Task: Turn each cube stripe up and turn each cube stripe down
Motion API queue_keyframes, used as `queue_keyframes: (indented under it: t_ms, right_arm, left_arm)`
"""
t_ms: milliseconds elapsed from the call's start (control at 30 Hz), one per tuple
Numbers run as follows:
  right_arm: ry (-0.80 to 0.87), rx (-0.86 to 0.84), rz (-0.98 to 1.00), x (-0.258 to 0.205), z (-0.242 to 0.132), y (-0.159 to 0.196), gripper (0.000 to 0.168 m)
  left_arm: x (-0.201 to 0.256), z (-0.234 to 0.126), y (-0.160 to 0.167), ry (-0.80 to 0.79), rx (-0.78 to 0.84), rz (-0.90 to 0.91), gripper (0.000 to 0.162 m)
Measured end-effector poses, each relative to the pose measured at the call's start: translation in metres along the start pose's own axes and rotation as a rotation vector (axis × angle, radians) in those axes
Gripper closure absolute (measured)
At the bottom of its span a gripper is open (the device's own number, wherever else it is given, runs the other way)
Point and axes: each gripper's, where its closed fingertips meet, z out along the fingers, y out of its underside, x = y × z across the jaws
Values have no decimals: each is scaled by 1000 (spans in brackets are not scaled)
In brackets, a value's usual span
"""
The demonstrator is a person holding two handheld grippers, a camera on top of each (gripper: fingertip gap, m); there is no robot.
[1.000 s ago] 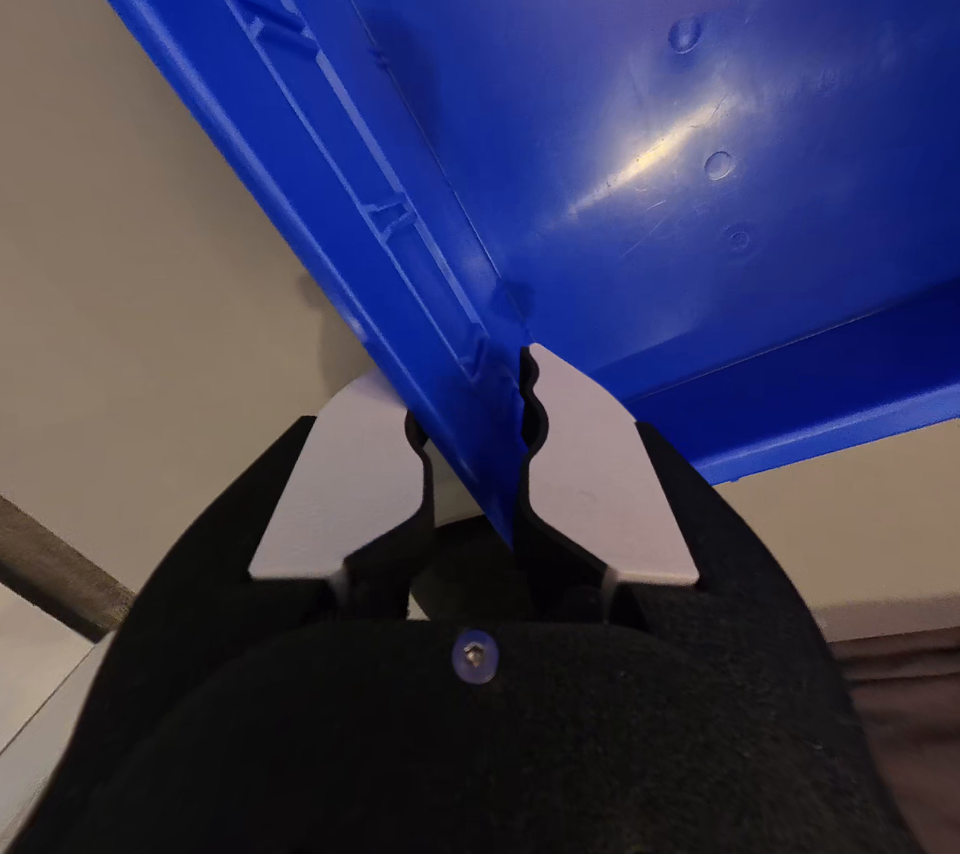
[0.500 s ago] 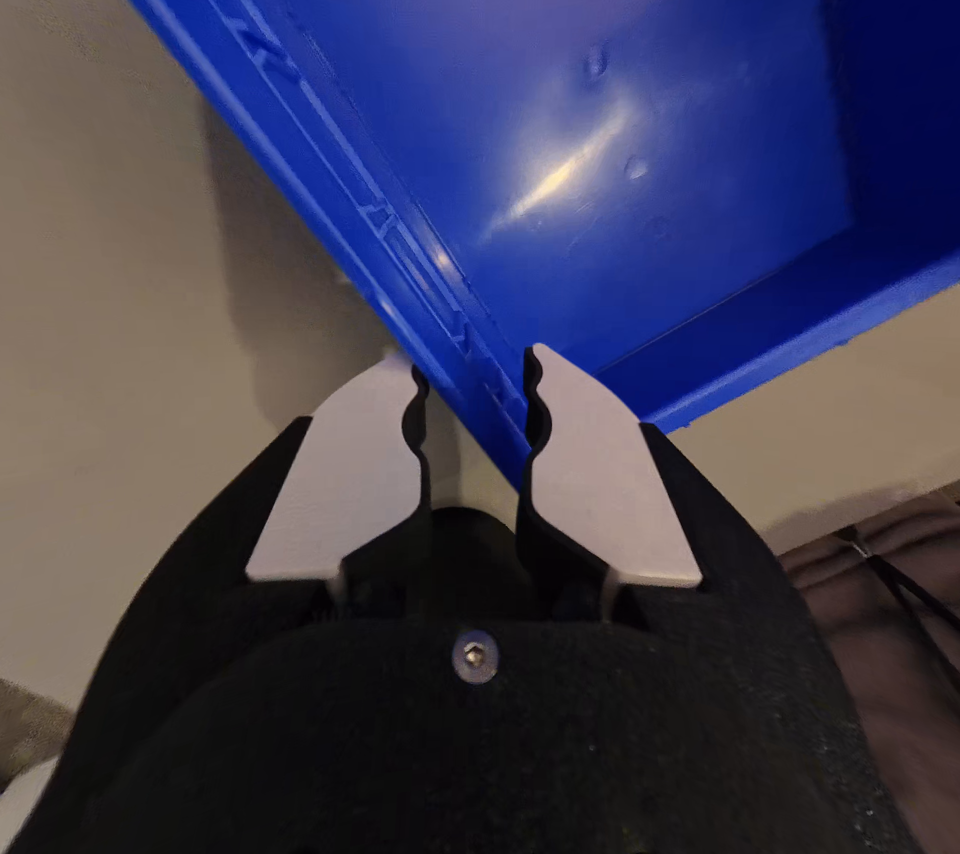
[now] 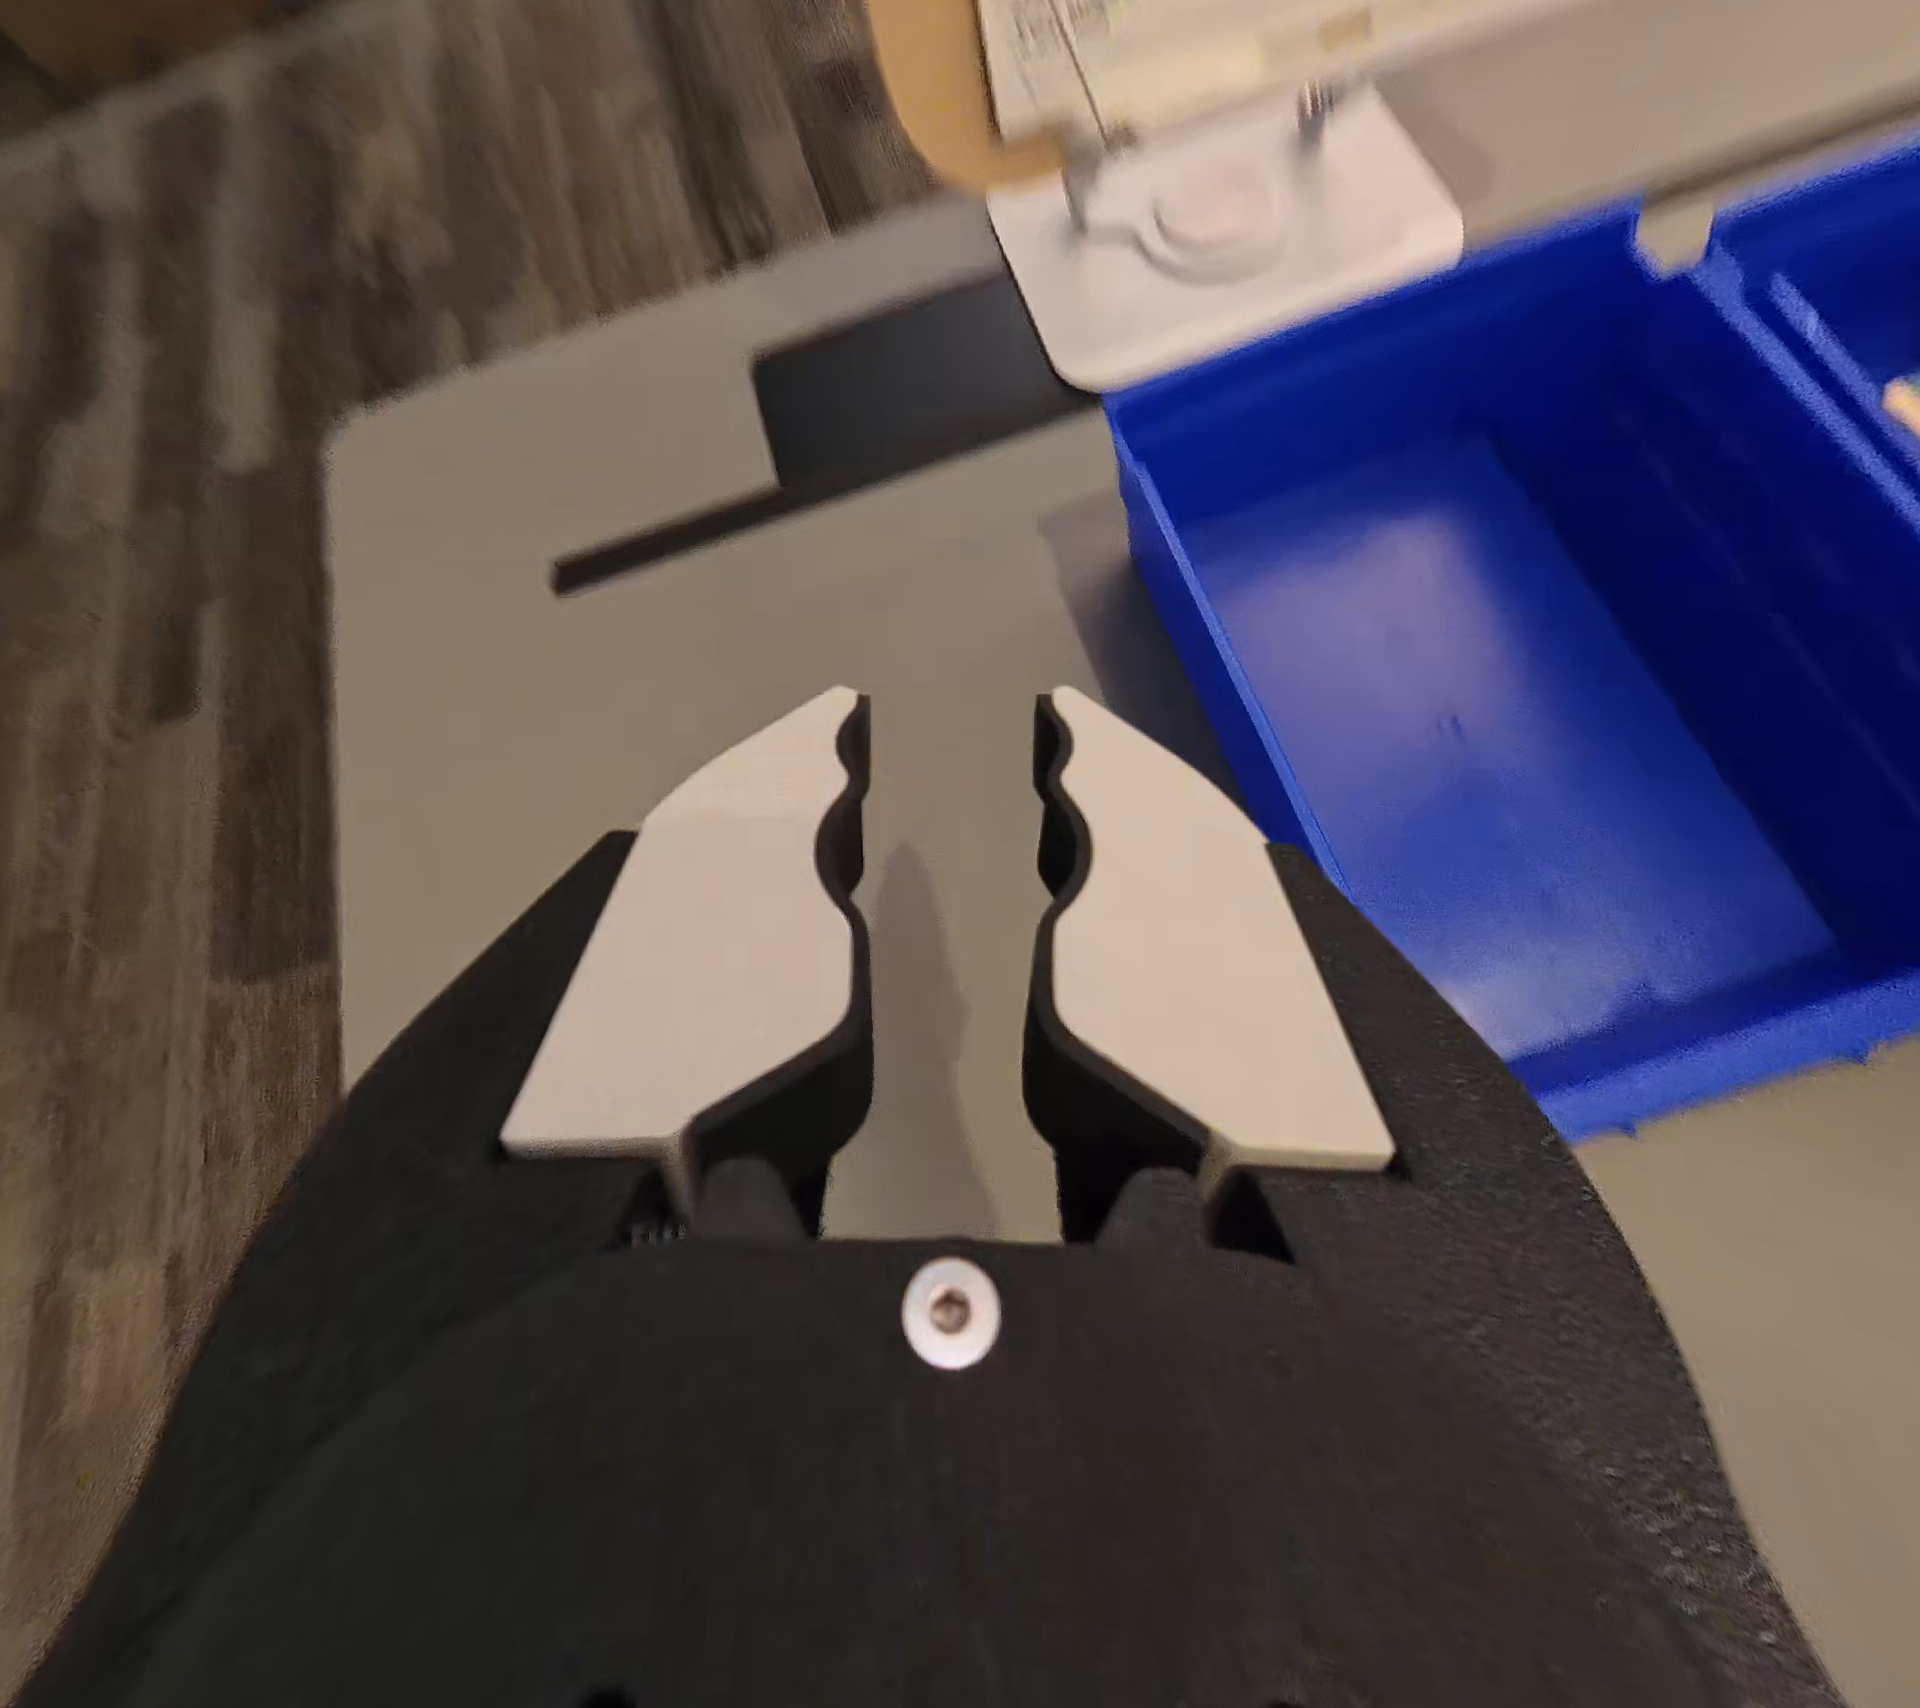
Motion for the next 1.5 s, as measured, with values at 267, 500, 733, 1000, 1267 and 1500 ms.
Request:
queue_keyframes:
  t_ms: [267,500,733,1000,1267,1500]
  right_arm:
    - [-142,-48,105,-8,16,4,158]
    - [-137,-123,92,-7,17,7,160]
    - [-153,-135,140,13,14,18,161]
    - [-143,-68,199,35,-42,35,161]
    - [-74,-59,49,-21,-136,-14,162]
    - [-143,-76,-272,-186,-151,-106,162]
  left_arm:
    - [-69,-45,-26,-173,400,-50,135]
    - [-62,-32,-9,-14,302,-63,134]
    - [-66,-33,4,80,278,-15,133]
    - [-99,-37,36,59,180,-76,131]
    - [-107,-73,26,96,322,-222,133]
    - [-99,-94,25,102,334,-315,136]
